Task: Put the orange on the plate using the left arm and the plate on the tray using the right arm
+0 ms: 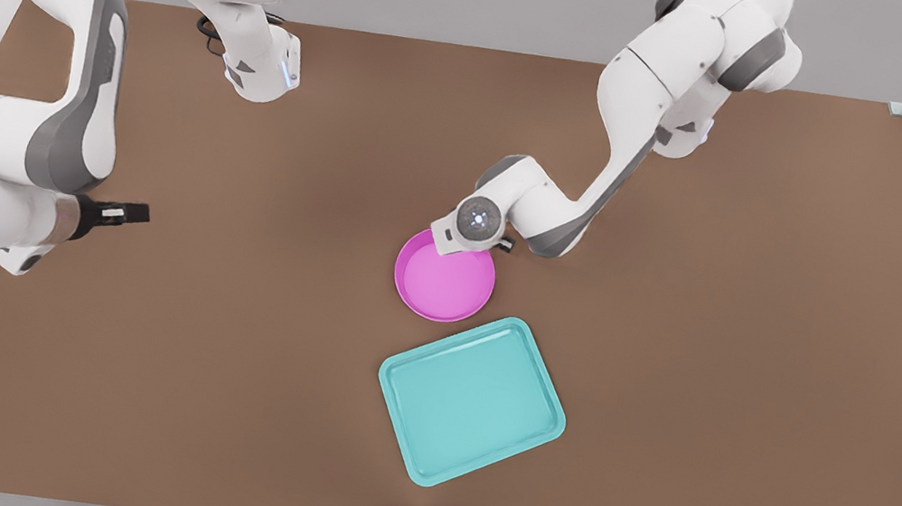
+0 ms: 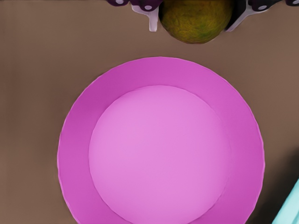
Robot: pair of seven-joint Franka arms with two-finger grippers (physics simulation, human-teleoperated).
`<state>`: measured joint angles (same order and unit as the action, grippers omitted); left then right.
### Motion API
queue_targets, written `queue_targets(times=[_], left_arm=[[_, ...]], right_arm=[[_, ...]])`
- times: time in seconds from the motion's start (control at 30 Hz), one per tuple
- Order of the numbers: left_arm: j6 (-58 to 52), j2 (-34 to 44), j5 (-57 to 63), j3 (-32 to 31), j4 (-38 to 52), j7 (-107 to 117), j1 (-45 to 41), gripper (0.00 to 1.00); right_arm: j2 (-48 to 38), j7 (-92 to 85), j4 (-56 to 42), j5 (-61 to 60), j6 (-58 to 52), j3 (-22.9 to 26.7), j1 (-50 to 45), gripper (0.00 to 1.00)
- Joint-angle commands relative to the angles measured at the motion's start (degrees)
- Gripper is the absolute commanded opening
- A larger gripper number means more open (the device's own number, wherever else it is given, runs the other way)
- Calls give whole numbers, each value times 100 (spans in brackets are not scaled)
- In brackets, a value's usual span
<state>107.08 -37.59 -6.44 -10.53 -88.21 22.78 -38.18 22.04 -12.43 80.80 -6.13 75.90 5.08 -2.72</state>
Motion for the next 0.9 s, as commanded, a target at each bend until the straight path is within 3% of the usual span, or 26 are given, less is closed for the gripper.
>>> queue_targets(times=[0.0, 0.17, 0.33, 0.37, 0.4, 0.47, 0.5, 0.57, 0.6, 0.63, 0.67, 0.7, 0.73, 0.77, 0.87], left_arm=[[-416, -345, -279, -1, 454, 3506, -173, 69], [-187, -671, -235, 69, 920, 3523, 12, 69], [173, -776, -261, 78, 1104, 3602, 152, 72], [383, -785, -270, 78, 1104, 3663, 152, 75], [516, -838, -270, 78, 1104, 3778, 152, 100], [420, -733, -235, 104, 1104, 3761, 240, 100], [-114, -435, -279, 542, 1104, 3629, 310, 100], [-2636, 726, -279, 877, 1473, 1987, 1558, 100], [-3763, 1078, -279, 1562, 2026, 634, 2007, 100], [-3984, 1298, -288, 2344, 2273, -308, 2025, 100], [-3949, 1614, -69, 2574, 2282, -871, 2051, 100], [-3818, 1912, 177, 2347, 2177, -1369, 2461, 100], [-2942, 2763, 800, 1372, 1249, -1811, 3140, 100], [-2148, 3187, 899, 1291, 665, -1838, 3176, 100], [-2455, 2880, 917, 1370, 1060, -1785, 3176, 100]], right_arm=[[55, 39, 506, -1039, 1005, 2, -176, 100], [125, 637, 1921, -1645, 2833, -77, -1265, 100], [240, 927, 2634, -1918, 4460, -235, -1952, 100], [266, 927, 2783, -1918, 4714, -270, -1969, 100], [292, 927, 2897, -1927, 4961, -332, -1987, 100], [327, 1199, 3082, -1936, 5602, -472, -2276, 100], [433, 1462, 3073, -1945, 5883, -569, -2443, 100], [644, 1542, 3038, -2191, 6297, -719, -2646, 100], [802, 1577, 2950, -2366, 6490, -719, -2830, 100], [978, 1586, 2845, -2594, 6675, -807, -2918, 100], [1101, 1586, 2757, -2797, 6842, -833, -3059, 100], [1162, 1586, 2704, -2867, 6903, -851, -3094, 100], [1259, 1586, 2634, -2972, 6974, -912, -3120, 100], [1312, 1586, 2528, -3069, 6982, -974, -3120, 100], [1400, 1586, 2502, -3070, 7026, -983, -3226, 100]])
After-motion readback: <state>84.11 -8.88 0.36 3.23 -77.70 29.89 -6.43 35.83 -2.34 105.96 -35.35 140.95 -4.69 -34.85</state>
